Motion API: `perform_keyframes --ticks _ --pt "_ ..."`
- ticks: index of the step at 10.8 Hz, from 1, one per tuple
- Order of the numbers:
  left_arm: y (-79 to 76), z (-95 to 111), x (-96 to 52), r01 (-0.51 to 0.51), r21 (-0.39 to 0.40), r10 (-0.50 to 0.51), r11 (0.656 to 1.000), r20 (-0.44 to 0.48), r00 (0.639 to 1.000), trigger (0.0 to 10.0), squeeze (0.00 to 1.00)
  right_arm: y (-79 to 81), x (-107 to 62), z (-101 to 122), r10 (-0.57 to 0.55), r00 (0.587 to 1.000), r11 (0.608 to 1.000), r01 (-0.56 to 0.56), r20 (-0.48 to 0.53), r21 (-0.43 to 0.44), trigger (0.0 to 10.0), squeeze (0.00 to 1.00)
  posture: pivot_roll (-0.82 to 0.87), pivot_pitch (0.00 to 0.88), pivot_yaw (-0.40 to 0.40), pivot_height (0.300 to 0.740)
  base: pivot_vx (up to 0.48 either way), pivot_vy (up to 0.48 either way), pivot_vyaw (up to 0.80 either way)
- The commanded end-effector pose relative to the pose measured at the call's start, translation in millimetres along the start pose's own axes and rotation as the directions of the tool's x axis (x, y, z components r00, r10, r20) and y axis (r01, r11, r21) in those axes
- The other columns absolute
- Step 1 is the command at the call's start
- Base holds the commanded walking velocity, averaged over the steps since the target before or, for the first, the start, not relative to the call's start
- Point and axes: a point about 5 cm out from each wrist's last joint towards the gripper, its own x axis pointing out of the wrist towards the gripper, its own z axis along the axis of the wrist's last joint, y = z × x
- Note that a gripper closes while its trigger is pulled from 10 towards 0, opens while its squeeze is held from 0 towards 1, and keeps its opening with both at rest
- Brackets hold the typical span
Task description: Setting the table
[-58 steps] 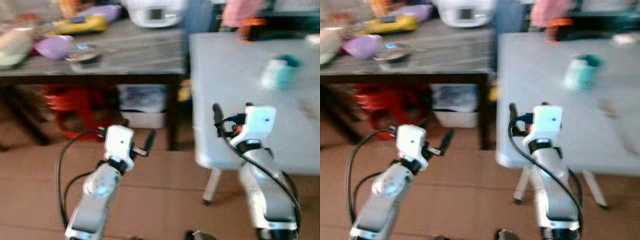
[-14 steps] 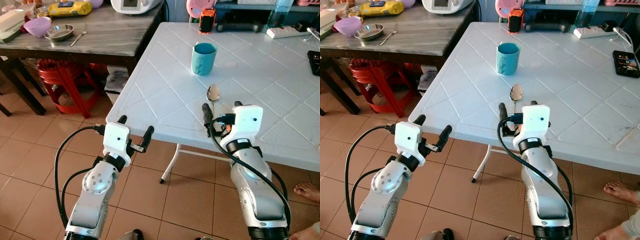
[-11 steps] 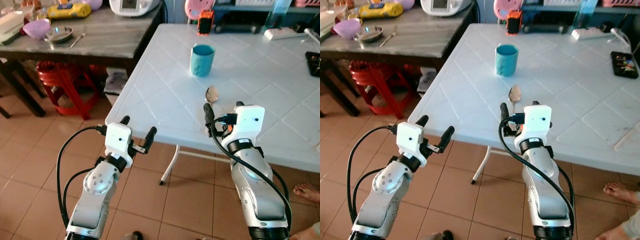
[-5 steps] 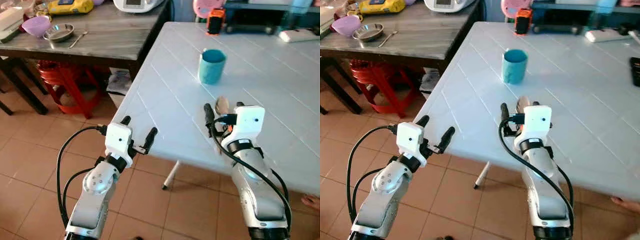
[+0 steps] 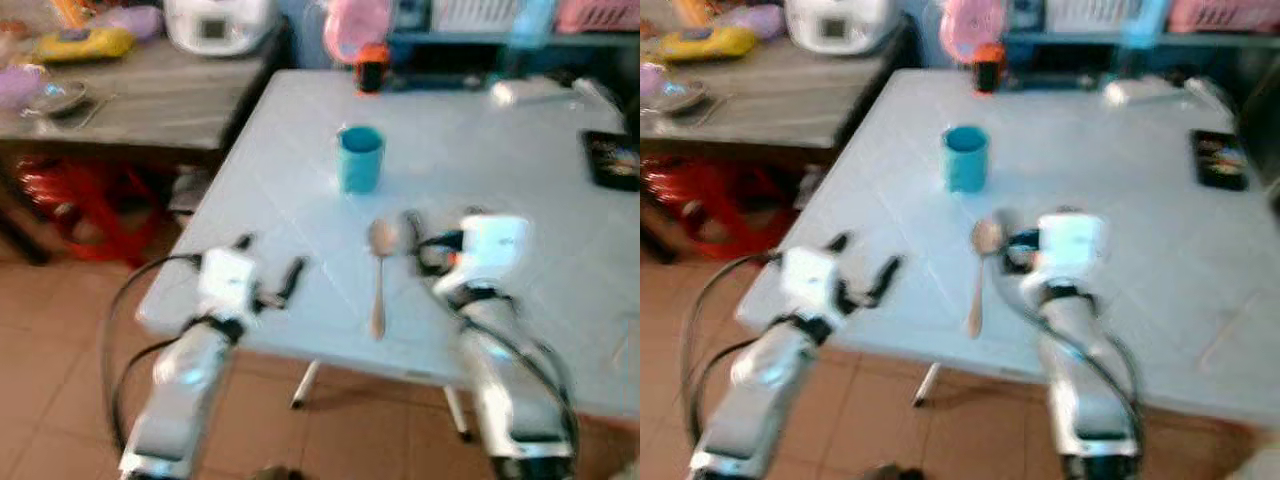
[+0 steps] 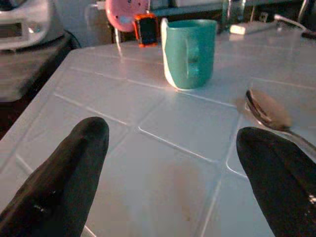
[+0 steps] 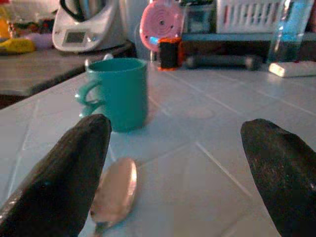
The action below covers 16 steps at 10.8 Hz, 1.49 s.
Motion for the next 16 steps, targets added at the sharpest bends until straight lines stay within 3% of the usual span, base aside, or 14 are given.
perform_keyframes --ticks 1,6,11,16 --pt "-3.9 -1.7 -0.8 0.019 -0.009 -0.019 1.0 -0.007 1.0 10.0 0.0 -4.8 -3.2 -1.5 -0.017 1.0 1.0 0.017 -0.008 -0.003 10.0 0.0 -0.02 0.133 0.087 0.74 0.0 0.0 0.0" --pt "3.8 -6.9 -21.5 0.152 -0.018 -0.152 0.988 -0.03 0.988 10.0 0.0 11.7 -5.7 -9.1 0.035 0.998 0.998 -0.032 -0.05 0.059 10.0 0.0 -0.01 0.145 0.09 0.74 0.0 0.0 0.0" --pt "3.5 -8.9 -38.8 0.328 -0.048 -0.331 0.943 -0.049 0.942 10.0 0.0 49.3 10.8 -17.5 0.13 0.982 0.985 -0.113 -0.14 0.128 10.0 0.0 0.0 0.159 0.086 0.74 0.0 0.0 0.0" --pt "3.0 -10.9 -38.3 0.328 -0.007 -0.328 0.945 -0.027 0.944 10.0 0.0 60.7 15.0 -27.1 0.137 0.954 0.969 -0.073 -0.268 0.236 10.0 0.0 -0.01 0.156 0.072 0.74 0.0 0.0 0.0"
